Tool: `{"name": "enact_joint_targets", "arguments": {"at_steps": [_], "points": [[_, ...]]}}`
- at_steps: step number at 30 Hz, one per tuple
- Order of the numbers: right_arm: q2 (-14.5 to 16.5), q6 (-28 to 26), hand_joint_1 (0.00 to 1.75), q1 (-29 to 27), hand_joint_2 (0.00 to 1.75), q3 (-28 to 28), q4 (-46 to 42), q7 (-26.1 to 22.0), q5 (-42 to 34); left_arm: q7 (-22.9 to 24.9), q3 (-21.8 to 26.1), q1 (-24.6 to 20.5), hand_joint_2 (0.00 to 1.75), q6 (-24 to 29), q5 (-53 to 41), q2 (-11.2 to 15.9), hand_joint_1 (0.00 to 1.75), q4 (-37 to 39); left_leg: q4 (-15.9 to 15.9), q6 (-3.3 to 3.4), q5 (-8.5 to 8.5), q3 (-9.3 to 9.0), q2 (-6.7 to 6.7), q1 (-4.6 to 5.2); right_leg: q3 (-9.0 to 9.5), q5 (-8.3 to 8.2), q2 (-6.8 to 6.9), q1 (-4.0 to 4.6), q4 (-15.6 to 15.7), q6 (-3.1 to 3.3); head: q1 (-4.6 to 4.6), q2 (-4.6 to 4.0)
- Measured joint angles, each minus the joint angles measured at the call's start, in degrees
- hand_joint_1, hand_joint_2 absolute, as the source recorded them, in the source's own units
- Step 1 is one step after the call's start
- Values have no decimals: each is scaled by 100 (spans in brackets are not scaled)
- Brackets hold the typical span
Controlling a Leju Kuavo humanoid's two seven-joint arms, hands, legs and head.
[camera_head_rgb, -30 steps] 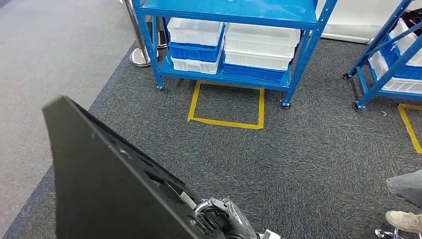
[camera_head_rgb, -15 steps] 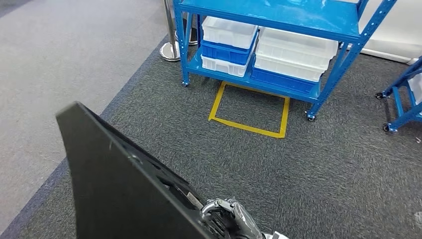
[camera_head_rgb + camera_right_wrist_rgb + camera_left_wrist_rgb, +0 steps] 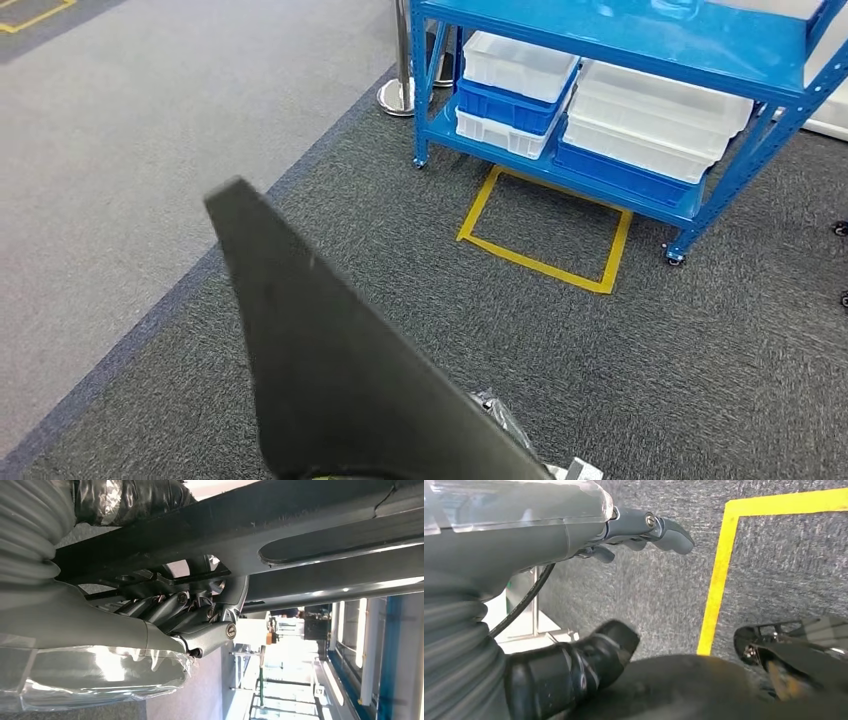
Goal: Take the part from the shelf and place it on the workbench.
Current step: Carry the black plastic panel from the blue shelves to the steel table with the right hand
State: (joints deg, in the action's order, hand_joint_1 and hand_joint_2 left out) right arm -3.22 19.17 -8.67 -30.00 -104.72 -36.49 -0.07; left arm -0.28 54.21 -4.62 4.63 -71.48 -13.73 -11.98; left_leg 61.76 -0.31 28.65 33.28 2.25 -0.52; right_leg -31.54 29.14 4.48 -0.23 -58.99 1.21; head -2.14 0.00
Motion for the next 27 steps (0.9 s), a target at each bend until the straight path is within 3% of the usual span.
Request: {"name": "enact_joint_targets", "arguments": {"at_steps": [2,4,5,7,9,10,11,12,13,15,17,19,21,23,25,26,27], "points": [[-4,41,175,-2,175,58,0,-3,-4,-12,-3,-23,175,15,-12,-20,0,0,-337,60,-60,-151,115,50,5,4,91,21,-2,-43,-1,0],[-5,64,175,0,175,90,-1,-3,-4,-16,-5,-29,175,16,-25,-39,0,0,-379,113,-99,-143,10,46,23,6,179,25,13,-99,-2,0],[-6,77,175,1,175,102,-2,-2,-3,-15,-5,-29,175,17,-35,-51,0,0,-423,144,-130,-157,-44,31,31,39,137,18,-8,-132,-3,0],[-7,112,175,-3,175,127,-9,2,-1,-6,-8,-38,175,22,-60,-77,0,0,-505,216,-199,-191,-143,-8,-84,282,-118,-2,-319,-185,-11,0],[-9,135,175,-24,175,148,-15,12,10,10,-11,-49,175,26,-80,-93,0,0,-511,250,-224,-166,-244,-8,-399,653,-371,-32,-1017,-217,-16,0],[-9,136,175,-38,175,155,-15,18,15,17,-13,-49,175,27,-87,-97,0,0,-505,256,-228,-156,-308,-8,-549,760,-410,-44,-1332,-235,-17,0],[-10,135,175,-49,175,159,-15,23,20,22,-13,-45,175,26,-91,-100,0,0,-494,255,-229,-150,-377,-10,-626,760,-426,-59,-1489,-250,-16,0],[-10,134,175,-56,175,161,-16,25,22,25,-13,-40,175,26,-95,-101,0,0,-476,249,-225,-147,-453,-15,-598,640,-435,-79,-1421,-265,-16,0],[-10,132,175,-57,175,162,-17,27,27,26,-13,-38,175,26,-96,-103,0,0,-450,235,-216,-147,-529,-22,-469,434,-458,-104,-1142,-277,-16,0],[-8,125,175,-59,175,163,-21,38,60,26,-13,-43,175,24,-96,-110,0,0,-361,176,-179,-113,-673,-29,-144,105,-662,-156,-421,-287,-17,0],[-4,114,175,-73,175,163,-38,61,107,30,-13,-48,175,18,-97,-112,0,0,-291,91,-163,-39,-791,-28,-25,50,-837,-160,-114,-265,-15,0],[6,104,175,-84,175,162,-57,90,135,33,-13,-34,175,14,-98,-110,0,0,-292,9,-185,17,-890,-45,-41,51,-783,-141,-109,-200,-11,0],[31,97,175,-82,175,159,-75,110,152,36,-12,-18,175,15,-98,-109,0,0,-173,-48,-108,90,-727,-49,-31,22,-657,-149,-69,-109,-5,0],[57,93,175,-88,175,157,-95,117,168,40,-12,-21,175,15,-98,-107,0,0,339,-85,193,328,-419,-37,-23,13,-504,-140,-41,-38,6,0],[67,92,175,-99,175,156,-103,121,179,41,-12,-28,175,15,-98,-105,0,0,1055,-113,515,665,-305,-39,-27,23,-335,-113,-42,-8,10,0],[69,91,175,-103,175,156,-103,123,183,41,-12,-28,175,15,-98,-104,0,0,1253,-118,558,752,-291,-40,-25,29,-252,-102,-43,-1,10,0],[73,91,175,-105,175,156,-103,124,184,41,-11,-24,175,15,-98,-102,0,0,1241,-114,490,733,-276,-40,-20,36,-176,-93,-44,2,10,0]]}}
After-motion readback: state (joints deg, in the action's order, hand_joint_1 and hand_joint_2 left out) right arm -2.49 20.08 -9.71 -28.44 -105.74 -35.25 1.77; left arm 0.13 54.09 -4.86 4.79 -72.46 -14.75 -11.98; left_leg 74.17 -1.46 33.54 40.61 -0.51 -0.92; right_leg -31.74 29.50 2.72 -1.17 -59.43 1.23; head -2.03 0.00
